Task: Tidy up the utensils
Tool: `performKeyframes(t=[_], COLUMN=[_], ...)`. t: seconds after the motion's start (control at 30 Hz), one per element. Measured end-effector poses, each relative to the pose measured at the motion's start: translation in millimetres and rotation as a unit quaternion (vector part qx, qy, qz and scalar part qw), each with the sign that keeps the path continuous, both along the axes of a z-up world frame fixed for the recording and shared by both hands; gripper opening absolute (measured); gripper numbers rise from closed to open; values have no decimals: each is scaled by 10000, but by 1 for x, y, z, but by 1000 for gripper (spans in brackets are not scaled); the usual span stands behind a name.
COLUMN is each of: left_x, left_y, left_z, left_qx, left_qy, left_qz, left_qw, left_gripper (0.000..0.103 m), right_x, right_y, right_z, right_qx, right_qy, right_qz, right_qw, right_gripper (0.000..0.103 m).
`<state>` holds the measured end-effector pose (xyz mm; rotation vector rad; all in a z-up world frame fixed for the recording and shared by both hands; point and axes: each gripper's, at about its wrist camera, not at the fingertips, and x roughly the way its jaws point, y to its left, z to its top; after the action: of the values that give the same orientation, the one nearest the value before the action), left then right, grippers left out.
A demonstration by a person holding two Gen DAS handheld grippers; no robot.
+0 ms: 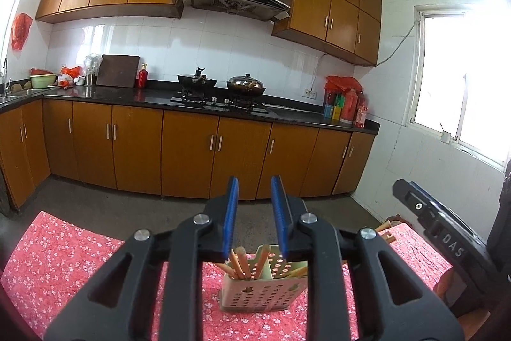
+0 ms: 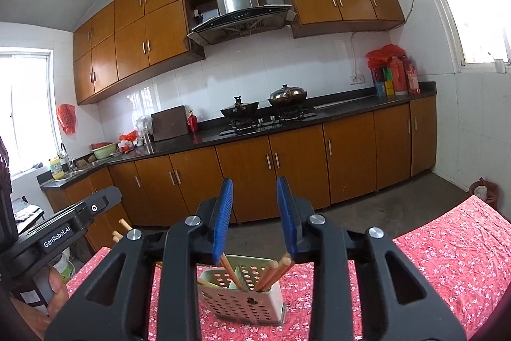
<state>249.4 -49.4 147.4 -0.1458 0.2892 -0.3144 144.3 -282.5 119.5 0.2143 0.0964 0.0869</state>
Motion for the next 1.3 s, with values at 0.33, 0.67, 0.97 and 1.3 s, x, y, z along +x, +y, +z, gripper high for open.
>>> performKeyframes(t=[0.33,0.67,0.97,1.3], left_x=[-49,-143,-188,-210], left_y=[36,56,64,59], left_z=[2,-37,-84,-125], left_qx=[170,710,947,1196], left_qy=[-123,-405,-118,69], left_qz=[360,761,1214,1129], left_qw=[9991,9937,9880,9864], left_gripper=[47,99,99,99], right_x=[-47,-111,-135,-146], right_y=[-8,21,44,42], right_z=[0,-41,-82,-118], right_qx=[-135,-747,-1093,-975], right_qy=[10,18,368,773], right_qz=[-98,-202,-85,-81], right_qw=[9999,9970,9933,9922], right_gripper=[53,101,101,101])
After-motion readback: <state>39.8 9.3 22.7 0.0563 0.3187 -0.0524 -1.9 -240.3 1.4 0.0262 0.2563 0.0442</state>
